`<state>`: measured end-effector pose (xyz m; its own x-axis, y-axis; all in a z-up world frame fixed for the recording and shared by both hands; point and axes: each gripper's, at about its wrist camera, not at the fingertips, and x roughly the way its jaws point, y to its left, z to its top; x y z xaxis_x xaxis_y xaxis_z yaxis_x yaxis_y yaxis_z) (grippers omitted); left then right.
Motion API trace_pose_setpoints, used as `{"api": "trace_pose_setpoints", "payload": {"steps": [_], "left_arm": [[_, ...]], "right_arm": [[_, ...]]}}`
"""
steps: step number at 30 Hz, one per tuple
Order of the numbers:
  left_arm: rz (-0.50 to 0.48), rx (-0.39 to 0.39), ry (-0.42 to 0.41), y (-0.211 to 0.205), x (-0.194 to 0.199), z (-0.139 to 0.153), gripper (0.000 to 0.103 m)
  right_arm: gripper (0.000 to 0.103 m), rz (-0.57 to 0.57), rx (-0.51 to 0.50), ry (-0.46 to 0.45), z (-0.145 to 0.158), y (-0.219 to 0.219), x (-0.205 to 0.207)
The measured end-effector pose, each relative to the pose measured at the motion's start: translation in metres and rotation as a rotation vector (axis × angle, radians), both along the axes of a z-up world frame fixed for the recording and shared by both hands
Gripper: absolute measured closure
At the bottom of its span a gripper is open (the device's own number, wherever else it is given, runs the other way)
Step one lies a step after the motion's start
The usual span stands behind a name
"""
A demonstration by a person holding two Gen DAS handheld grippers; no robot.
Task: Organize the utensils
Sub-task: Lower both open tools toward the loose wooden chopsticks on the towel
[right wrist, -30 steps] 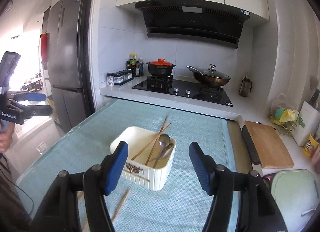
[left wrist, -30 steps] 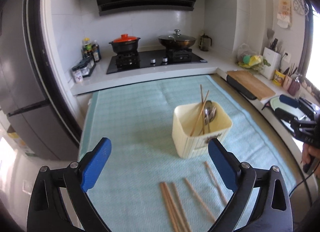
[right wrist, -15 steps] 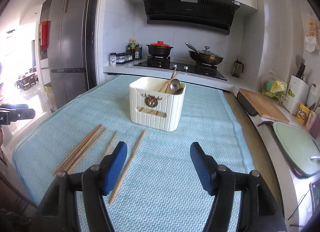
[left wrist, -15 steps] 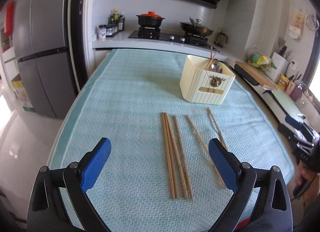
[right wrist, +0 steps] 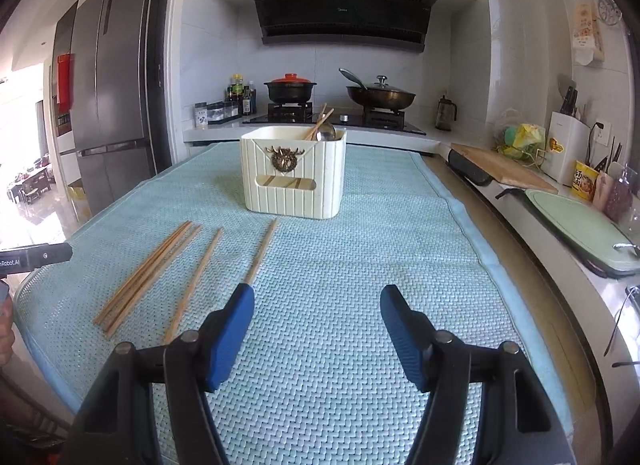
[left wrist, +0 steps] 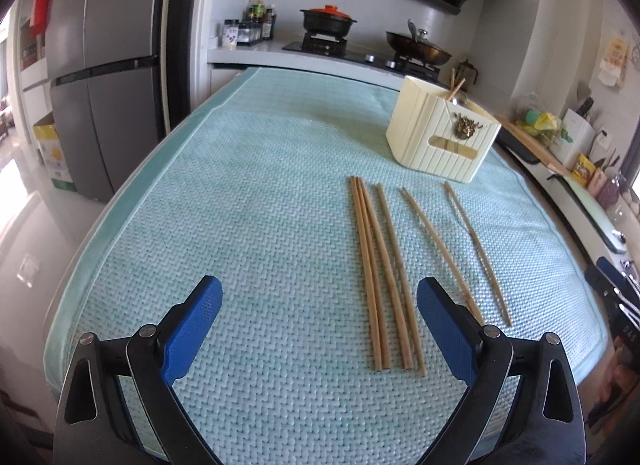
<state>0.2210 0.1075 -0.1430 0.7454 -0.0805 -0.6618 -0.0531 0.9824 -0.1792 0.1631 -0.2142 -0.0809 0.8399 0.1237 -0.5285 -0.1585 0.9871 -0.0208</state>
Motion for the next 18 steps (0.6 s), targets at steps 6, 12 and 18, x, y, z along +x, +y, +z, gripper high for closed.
{"api": "trace_pose_setpoints", "payload": {"steps": [6, 12, 18], "left_arm": [[-0.003, 0.012, 0.025, -0.003, 0.010, -0.011, 0.005], [-0.001, 0.001, 0.034, -0.003, 0.017, -0.016, 0.005], [-0.016, 0.017, 0.043, -0.005, 0.031, -0.019, 0.005]], "right_arm": [[0.036, 0.020, 0.000, 0.042, -0.013, 0.008, 0.002], [0.036, 0.026, 0.003, 0.074, -0.020, 0.014, 0.009], [0.036, 0.034, 0.004, 0.099, -0.025, 0.018, 0.011]]}}
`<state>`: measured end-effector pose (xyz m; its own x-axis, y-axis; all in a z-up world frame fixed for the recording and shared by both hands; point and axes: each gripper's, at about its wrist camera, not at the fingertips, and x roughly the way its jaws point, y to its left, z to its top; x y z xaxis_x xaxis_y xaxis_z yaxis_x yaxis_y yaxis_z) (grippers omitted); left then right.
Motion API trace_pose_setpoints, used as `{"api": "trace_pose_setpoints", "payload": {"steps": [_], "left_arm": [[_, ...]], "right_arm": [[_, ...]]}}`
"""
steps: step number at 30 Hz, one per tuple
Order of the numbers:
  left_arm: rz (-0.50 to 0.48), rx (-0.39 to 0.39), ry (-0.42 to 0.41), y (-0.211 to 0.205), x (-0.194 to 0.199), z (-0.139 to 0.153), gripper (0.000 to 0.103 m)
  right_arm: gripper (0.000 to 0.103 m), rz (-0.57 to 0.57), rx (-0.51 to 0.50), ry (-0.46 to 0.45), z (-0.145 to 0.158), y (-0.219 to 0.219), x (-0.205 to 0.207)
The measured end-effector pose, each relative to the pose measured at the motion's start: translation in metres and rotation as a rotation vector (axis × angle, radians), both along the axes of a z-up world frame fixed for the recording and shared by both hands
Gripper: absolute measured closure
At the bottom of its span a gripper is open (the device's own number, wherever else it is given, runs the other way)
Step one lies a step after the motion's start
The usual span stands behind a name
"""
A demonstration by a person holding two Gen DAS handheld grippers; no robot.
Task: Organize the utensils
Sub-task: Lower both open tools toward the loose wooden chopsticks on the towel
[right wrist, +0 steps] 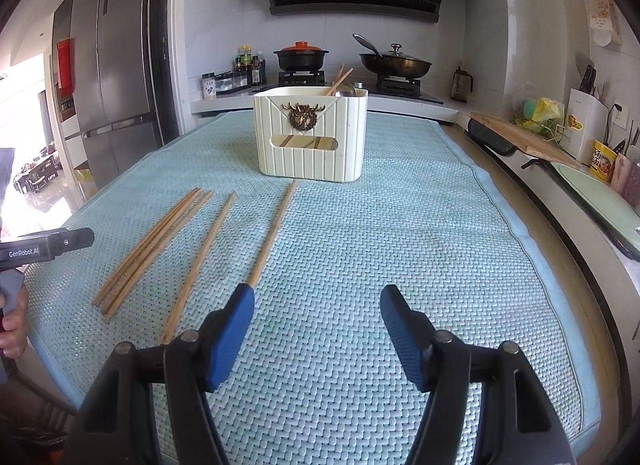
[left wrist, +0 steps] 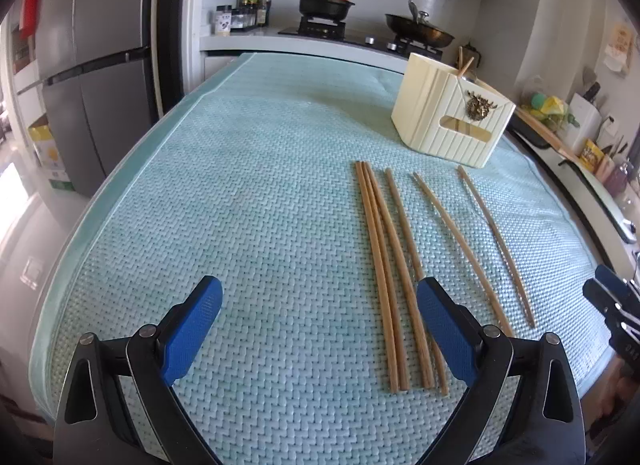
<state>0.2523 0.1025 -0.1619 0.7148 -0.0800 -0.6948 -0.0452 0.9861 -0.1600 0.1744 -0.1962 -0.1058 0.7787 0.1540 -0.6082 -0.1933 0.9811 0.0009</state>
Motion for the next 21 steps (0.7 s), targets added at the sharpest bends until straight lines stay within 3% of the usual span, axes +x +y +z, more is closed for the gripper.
{"api": "trace_pose_setpoints", "payload": {"steps": [10, 21], "left_arm": [[-0.037, 0.012, 0.044, -0.004, 0.041, -0.008, 0.005], [-0.046, 0.120, 0.113, -0.017, 0.071, -0.024, 0.005]], "right_arm": [[0.036, 0.025, -0.003, 0.016, -0.003, 0.006, -0.002], [0.036, 0.018, 0.013, 0.028, -0.004, 0.000, -0.003]]}}
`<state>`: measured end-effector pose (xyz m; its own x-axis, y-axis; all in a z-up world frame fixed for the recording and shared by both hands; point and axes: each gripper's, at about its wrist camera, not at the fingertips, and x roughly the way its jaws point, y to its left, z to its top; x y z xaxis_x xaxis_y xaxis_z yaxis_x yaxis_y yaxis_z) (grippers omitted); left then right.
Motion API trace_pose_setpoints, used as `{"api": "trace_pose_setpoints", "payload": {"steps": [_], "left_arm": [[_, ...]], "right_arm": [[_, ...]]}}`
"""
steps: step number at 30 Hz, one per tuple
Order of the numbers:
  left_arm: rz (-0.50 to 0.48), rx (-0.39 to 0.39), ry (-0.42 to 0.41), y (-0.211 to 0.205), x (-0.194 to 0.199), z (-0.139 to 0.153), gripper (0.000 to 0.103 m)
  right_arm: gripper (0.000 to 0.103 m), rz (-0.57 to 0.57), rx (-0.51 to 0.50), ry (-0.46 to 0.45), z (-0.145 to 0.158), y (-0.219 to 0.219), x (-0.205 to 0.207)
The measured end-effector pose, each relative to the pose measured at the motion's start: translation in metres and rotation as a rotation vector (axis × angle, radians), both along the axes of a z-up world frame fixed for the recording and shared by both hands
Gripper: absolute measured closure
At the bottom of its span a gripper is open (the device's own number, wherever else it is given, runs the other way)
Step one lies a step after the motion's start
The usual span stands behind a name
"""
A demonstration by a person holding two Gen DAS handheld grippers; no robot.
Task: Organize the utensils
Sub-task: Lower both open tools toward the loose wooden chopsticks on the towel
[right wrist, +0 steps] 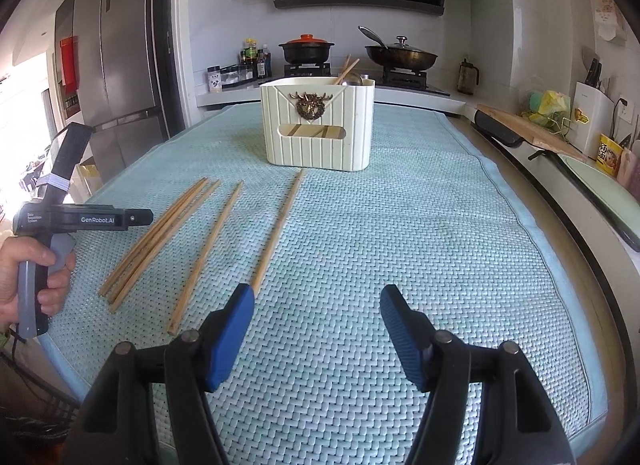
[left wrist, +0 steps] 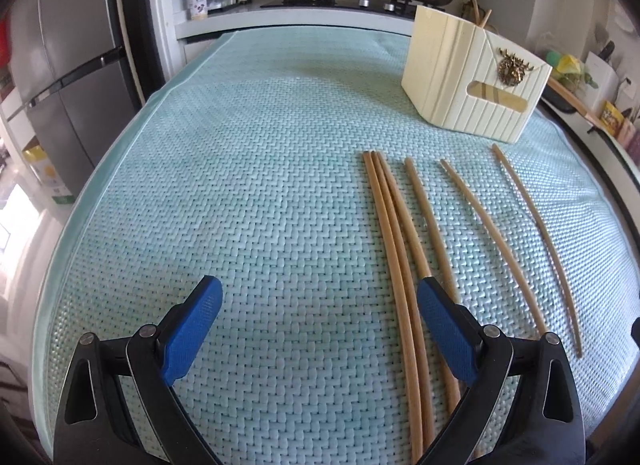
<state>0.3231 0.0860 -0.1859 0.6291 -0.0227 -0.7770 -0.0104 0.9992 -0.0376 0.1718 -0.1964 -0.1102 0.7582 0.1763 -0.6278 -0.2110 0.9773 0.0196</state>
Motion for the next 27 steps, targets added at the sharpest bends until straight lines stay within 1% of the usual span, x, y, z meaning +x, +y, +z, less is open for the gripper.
{"api": "trace_pose_setpoints", "payload": {"steps": [3, 9, 19, 23, 27], "left_arm": [[-0.001, 0.007, 0.016, 0.000, 0.002, -0.004, 0.005], [0.016, -0.017, 0.027, 0.006, 0.004, -0.006, 0.005], [0.017, 0.016, 0.046, 0.007, 0.019, -0.009, 0.005], [0.002, 0.037, 0.051, 0.004, 0.024, -0.009, 0.005], [-0.013, 0.039, 0.065, 0.003, 0.035, -0.009, 0.005]], "right_arm": [[0.036, -0.003, 0.005, 0.002, -0.001, -0.001, 0.000], [0.036, 0.000, 0.011, 0.008, -0.002, -0.003, 0.003], [0.036, 0.000, 0.014, 0.021, -0.004, -0.004, 0.006], [0.036, 0.014, 0.040, 0.067, -0.008, -0.004, 0.015], [0.036, 0.046, 0.081, 0.128, -0.011, 0.002, 0.037]]}}
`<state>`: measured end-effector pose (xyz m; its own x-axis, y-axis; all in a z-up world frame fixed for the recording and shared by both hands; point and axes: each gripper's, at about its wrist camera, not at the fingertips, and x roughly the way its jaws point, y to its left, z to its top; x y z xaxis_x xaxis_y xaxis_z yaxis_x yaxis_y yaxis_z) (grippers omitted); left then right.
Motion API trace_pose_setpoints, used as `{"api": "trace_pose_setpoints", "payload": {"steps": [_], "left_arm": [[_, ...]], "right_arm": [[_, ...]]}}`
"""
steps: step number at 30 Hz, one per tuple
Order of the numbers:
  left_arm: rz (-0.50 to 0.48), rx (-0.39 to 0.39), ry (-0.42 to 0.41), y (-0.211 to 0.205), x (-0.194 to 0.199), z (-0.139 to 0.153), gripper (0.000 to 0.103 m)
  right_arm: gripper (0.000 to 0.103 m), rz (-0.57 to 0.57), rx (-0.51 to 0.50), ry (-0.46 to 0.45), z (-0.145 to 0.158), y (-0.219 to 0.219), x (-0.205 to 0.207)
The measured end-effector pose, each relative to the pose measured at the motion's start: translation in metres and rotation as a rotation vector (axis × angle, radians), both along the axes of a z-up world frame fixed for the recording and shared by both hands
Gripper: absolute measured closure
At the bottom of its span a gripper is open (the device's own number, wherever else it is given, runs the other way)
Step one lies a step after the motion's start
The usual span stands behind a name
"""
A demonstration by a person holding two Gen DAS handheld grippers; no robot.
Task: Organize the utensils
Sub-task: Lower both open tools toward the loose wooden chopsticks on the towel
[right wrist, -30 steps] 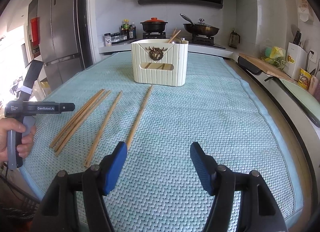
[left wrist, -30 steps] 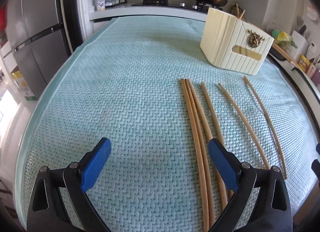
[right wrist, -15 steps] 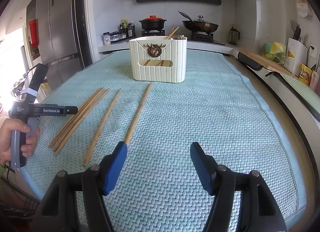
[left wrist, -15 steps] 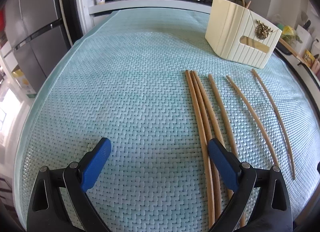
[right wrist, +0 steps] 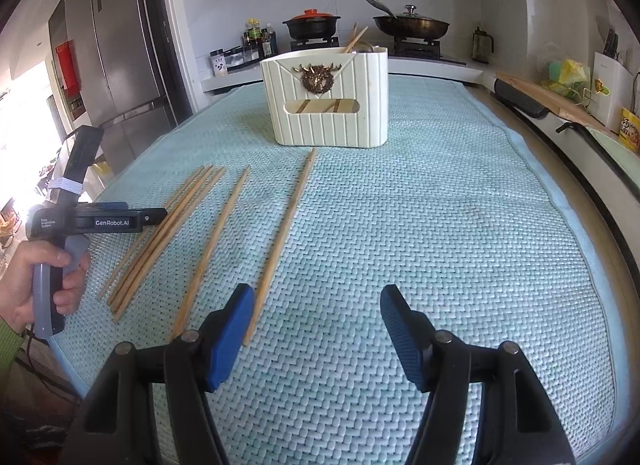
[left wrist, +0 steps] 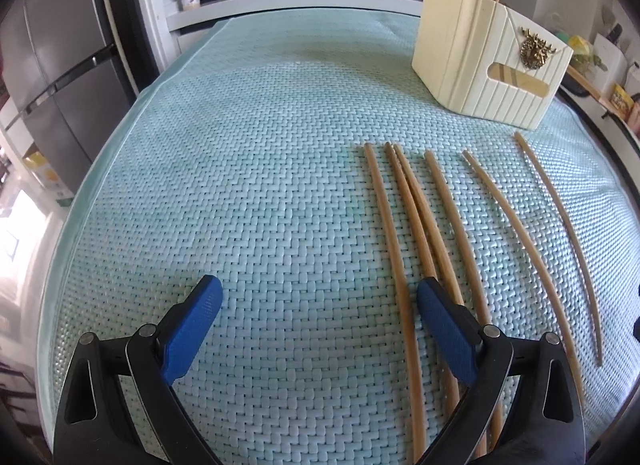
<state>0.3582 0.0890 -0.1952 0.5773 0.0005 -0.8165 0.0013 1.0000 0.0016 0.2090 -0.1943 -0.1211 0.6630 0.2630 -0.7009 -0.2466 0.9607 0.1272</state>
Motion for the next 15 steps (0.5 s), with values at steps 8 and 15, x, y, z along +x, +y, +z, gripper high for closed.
{"api": "trace_pose_setpoints", "payload": {"steps": [8, 15], "left_arm": [[-0.013, 0.000, 0.033, 0.007, 0.014, 0.001, 0.005], [-0.060, 0.001, 0.079, 0.004, 0.039, 0.002, 0.008]], "right_arm": [[0.037, 0.049, -0.001, 0.087, -0.013, 0.027, 0.063], [0.057, 0.062, -0.073, 0.127, -0.023, 0.051, 0.114]]}}
